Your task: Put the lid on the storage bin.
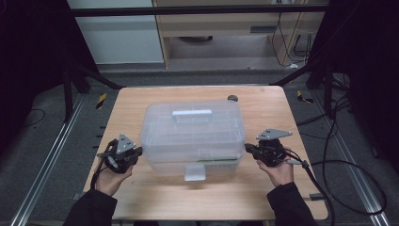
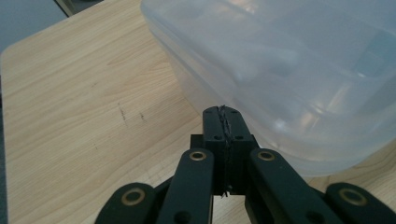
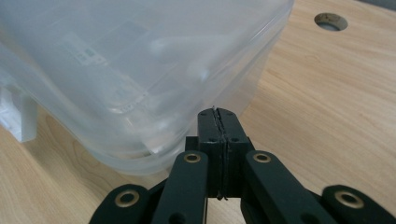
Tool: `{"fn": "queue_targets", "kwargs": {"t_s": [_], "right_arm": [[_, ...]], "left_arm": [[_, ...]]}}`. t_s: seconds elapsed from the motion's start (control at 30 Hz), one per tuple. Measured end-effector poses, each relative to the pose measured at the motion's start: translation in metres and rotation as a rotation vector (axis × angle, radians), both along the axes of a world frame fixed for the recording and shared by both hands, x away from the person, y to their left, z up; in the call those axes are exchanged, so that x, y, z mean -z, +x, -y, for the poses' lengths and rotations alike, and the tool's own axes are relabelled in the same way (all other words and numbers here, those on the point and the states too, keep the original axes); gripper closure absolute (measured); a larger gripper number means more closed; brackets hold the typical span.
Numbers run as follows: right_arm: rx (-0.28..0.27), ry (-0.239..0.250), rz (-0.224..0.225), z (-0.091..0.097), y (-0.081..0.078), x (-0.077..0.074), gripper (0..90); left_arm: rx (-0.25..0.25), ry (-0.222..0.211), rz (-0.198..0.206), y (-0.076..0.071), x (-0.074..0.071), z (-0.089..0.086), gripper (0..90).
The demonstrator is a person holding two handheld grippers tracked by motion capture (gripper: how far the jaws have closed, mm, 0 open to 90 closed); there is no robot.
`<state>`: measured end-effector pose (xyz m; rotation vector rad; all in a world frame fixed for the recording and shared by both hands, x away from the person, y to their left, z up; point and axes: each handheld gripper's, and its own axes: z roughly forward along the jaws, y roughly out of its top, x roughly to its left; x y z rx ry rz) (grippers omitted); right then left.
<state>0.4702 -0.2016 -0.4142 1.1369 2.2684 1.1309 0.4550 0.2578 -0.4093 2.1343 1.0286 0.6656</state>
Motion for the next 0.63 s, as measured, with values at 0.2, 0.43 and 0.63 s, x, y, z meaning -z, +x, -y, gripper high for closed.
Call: {"fn": "queue_targets", "kwargs": {"t_s": [0.2, 0.43, 0.63], "right_arm": [[0.071, -0.013, 0.016, 0.016, 0.001, 0.005, 87.7], [0.222, -0.005, 0.023, 0.048, 0.009, 0.022, 70.5], [0.357, -0.019, 0.058, 0.071, 0.013, 0.034, 38.7]], "left_arm": [[-0.076, 0.004, -0.021, 0.008, 0.012, -0.015, 87.8], [-0.163, 0.025, -0.017, 0.019, 0.032, -0.032, 72.4], [-0.258, 0.028, -0.012, 0.026, 0.045, -0.052, 53.7]]}}
